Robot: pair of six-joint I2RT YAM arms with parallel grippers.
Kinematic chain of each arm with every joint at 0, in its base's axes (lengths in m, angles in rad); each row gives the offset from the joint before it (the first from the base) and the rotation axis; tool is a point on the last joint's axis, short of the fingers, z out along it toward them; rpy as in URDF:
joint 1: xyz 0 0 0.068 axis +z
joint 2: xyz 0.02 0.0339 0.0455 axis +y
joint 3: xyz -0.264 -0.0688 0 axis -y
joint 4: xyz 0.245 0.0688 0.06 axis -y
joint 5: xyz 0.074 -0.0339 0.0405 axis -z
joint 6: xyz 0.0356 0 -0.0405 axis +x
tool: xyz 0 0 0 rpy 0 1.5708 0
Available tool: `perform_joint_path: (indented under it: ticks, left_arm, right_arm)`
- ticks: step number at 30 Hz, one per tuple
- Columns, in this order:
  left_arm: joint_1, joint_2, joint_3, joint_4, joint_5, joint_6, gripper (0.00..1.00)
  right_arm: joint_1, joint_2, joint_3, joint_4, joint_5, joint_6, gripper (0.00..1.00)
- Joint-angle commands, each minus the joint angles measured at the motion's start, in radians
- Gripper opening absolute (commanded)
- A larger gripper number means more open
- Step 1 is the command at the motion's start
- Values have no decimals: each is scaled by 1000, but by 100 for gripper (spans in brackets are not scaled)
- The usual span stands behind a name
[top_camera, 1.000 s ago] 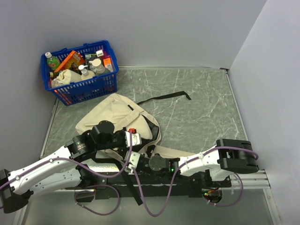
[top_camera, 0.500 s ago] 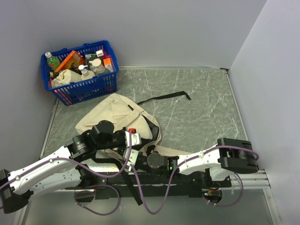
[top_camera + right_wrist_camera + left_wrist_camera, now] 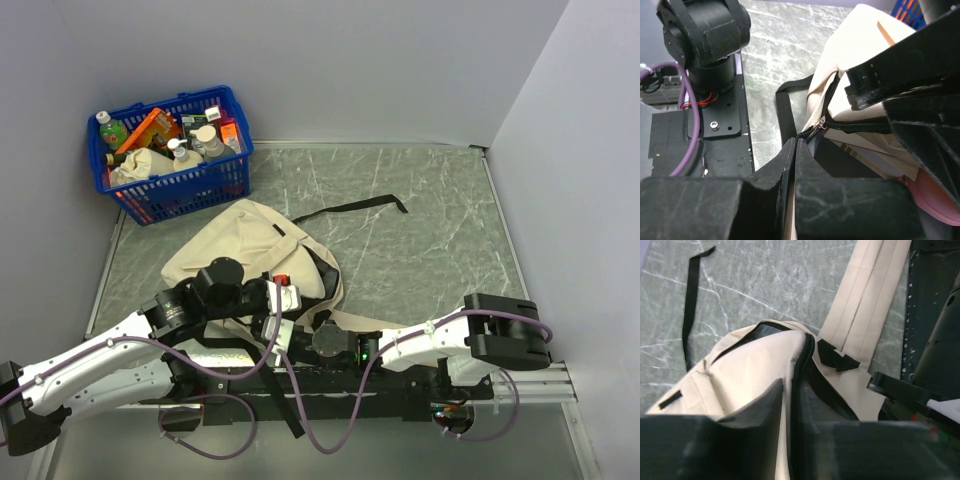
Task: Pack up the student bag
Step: Zip the student bag at the center of the board.
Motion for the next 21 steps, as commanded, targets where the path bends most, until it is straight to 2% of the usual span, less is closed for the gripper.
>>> perform_joint_path:
  ticks: [1,2,3,4,5,15,18,21]
  left_arm:
    - [-8,-29,0,15,93,49,38]
    - [-8,-32,6,-5,101,58,50]
    - [-8,-38,7,-33,99,63,87]
    - [-8,-44,9,-45,96,64,94]
    - [-10,-52,17,-61,95,61,96]
    - [12,-177,29,-202,29,78,96]
    - [20,-203,36,-167,4,-23,96]
    - [21,-188,124,-122,67,-117,96]
  right_arm:
    - [-25,-43,39,-42,36,66,0]
    - [-25,-49,42,-49,48,68,0]
    - [-25,-52,40,-52,54,73,0]
    - [-26,-62,39,-56,62,74,0]
    - [-26,-69,33,-64,74,80,0]
    - [-23,-147,19,-180,201,181,0]
    - [-21,-145,13,-204,217,217,0]
    - [-20,-127,9,-196,221,266,0]
